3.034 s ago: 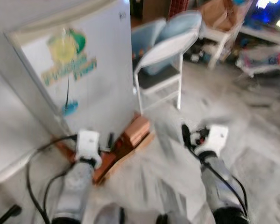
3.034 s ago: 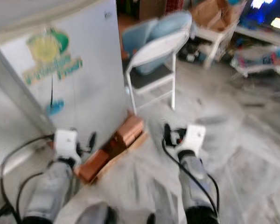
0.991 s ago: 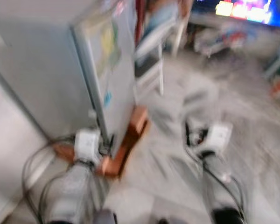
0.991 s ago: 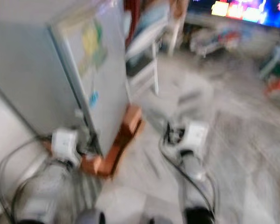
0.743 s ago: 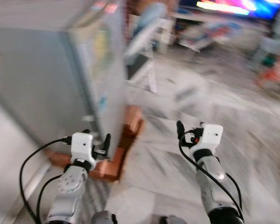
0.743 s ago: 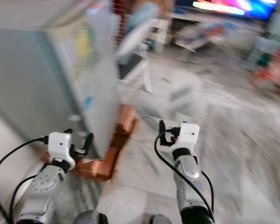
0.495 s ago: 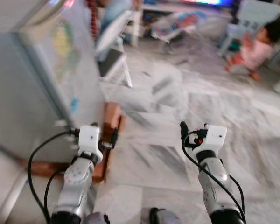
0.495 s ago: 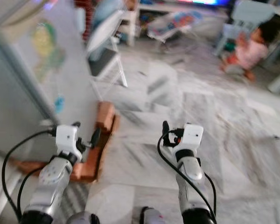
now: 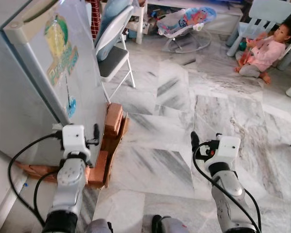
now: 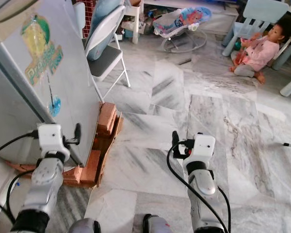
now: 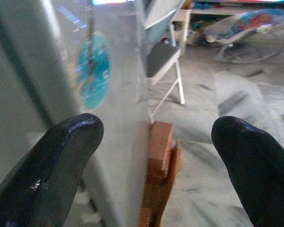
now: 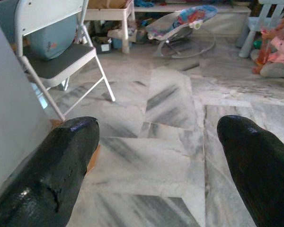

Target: Restocking fridge

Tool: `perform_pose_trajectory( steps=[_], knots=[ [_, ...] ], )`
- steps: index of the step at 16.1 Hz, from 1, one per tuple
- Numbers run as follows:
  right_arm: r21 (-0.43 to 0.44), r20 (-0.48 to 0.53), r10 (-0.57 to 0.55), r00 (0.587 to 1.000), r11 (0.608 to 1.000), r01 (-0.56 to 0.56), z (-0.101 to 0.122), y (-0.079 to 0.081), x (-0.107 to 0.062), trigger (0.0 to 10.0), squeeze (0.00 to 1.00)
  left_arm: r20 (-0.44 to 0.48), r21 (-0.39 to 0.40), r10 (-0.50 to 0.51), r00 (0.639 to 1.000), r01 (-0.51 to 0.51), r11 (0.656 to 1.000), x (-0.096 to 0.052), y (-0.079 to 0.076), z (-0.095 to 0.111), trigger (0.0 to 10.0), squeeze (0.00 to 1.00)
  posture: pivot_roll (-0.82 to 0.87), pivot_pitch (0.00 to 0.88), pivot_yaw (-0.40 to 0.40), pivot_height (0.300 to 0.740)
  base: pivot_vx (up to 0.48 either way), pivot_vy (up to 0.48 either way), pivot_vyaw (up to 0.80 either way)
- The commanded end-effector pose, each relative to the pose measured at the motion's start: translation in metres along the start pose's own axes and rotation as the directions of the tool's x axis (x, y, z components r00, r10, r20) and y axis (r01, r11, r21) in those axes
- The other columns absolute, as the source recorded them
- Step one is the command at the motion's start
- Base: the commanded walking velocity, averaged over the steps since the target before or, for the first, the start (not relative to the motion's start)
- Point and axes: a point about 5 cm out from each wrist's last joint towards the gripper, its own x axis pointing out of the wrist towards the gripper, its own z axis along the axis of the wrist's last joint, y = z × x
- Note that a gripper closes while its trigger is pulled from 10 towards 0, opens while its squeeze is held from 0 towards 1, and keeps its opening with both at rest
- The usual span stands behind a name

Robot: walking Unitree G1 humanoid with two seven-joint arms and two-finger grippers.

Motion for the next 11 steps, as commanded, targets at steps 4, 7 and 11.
perform_pose_trajectory(
  steps=[4, 7, 11],
  knots=[
    [-0.021, -0.030, 0.038, 0.999, 0.999, -0.038, -0.001, 0.002, -0.002, 10.0, 0.00, 0.031, 0.049, 0.074, 0.997, -0.075, 0.996, 0.022, 0.014, 0.010, 10.0, 0.00, 0.10, 0.115, -0.074, 0.740, 0.000, 0.000, 0.00],
    [-0.021, -0.032, 0.048, 0.998, 0.999, -0.049, 0.001, 0.005, -0.001, 10.0, 0.00, 0.049, 0.079, 0.125, 0.991, -0.129, 0.989, 0.039, 0.026, 0.022, 10.0, 0.00, 0.09, 0.116, -0.079, 0.740, 0.000, 0.000, 0.00],
    [-0.009, -0.039, 0.048, 0.998, 0.999, -0.048, -0.001, 0.005, -0.003, 10.0, 0.00, 0.059, 0.084, 0.148, 0.987, -0.153, 0.985, 0.048, 0.033, 0.028, 10.0, 0.00, 0.09, 0.120, -0.076, 0.740, 0.000, 0.000, 0.00]
  ],
)
